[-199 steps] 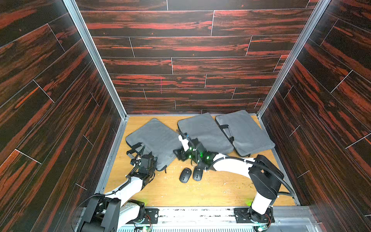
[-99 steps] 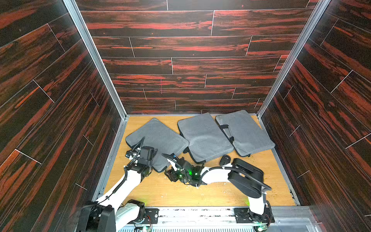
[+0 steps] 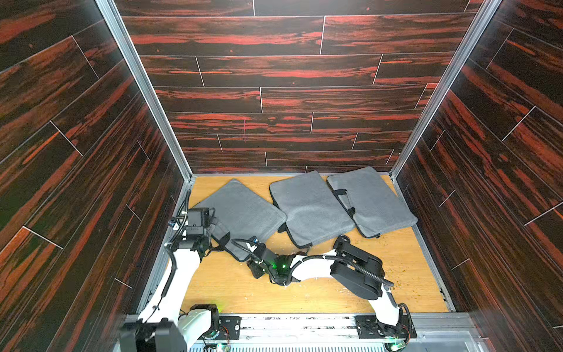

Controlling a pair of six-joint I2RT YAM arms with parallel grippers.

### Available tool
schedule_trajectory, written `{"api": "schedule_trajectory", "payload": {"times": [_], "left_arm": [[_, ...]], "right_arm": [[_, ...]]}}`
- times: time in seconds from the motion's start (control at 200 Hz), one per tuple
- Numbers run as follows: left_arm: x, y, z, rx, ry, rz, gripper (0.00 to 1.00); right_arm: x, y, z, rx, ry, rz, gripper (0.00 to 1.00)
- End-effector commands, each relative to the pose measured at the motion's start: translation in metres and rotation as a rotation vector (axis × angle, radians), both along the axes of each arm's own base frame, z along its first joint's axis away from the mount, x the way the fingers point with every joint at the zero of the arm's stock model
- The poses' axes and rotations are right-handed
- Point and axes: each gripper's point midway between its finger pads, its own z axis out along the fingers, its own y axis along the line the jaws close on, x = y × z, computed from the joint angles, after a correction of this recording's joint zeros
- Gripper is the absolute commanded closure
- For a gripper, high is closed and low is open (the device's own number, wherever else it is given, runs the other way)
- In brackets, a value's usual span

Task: Put the mouse into the laptop bag
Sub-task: Unzip the zipper on the zippered laptop bag.

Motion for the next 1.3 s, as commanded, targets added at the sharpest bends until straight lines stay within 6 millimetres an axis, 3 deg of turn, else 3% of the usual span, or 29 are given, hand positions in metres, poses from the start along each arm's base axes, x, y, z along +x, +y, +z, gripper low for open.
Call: {"api": "schedule_trajectory", "payload": {"times": [0.0, 0.06, 0.17, 0.456, 0.676, 0.992, 1.082, 1.298], "left_arm": [[-0.022, -0.005, -0.032, -0.002, 0.039, -0.047, 0.00], [-0.018, -0.012, -0.032, -0.014, 0.014, -0.096, 0.00], [-0.020, -0.011, -0.033, -0.007, 0.069, -0.102, 0.00], [-0.012, -0.019, -0.056, -0.064, 0.085, -0.120, 0.00], [-0.002, -0.031, -0.075, -0.158, 0.027, -0.117, 0.00], [0.027, -0.062, -0.126, -0.365, 0.056, -0.176, 0.00], [0.033, -0.065, -0.135, -0.390, 0.053, -0.175, 0.08], [0.037, -0.064, -0.145, -0.406, 0.037, -0.148, 0.64]], "right_arm": [[-0.005, -0.008, -0.031, -0.083, 0.018, -0.025, 0.51], [-0.005, -0.005, -0.037, -0.093, 0.023, -0.019, 0.54], [-0.003, -0.003, -0.041, -0.117, 0.020, -0.022, 0.69], [0.001, -0.006, -0.025, -0.089, 0.001, -0.028, 1.00], [-0.005, -0.007, -0.011, -0.039, -0.009, 0.015, 1.00], [-0.017, 0.002, 0.001, 0.028, 0.008, 0.084, 1.00], [-0.021, 0.004, 0.003, 0.041, 0.015, 0.104, 1.00], [-0.040, 0.017, 0.007, 0.057, 0.020, 0.172, 1.00]]}}
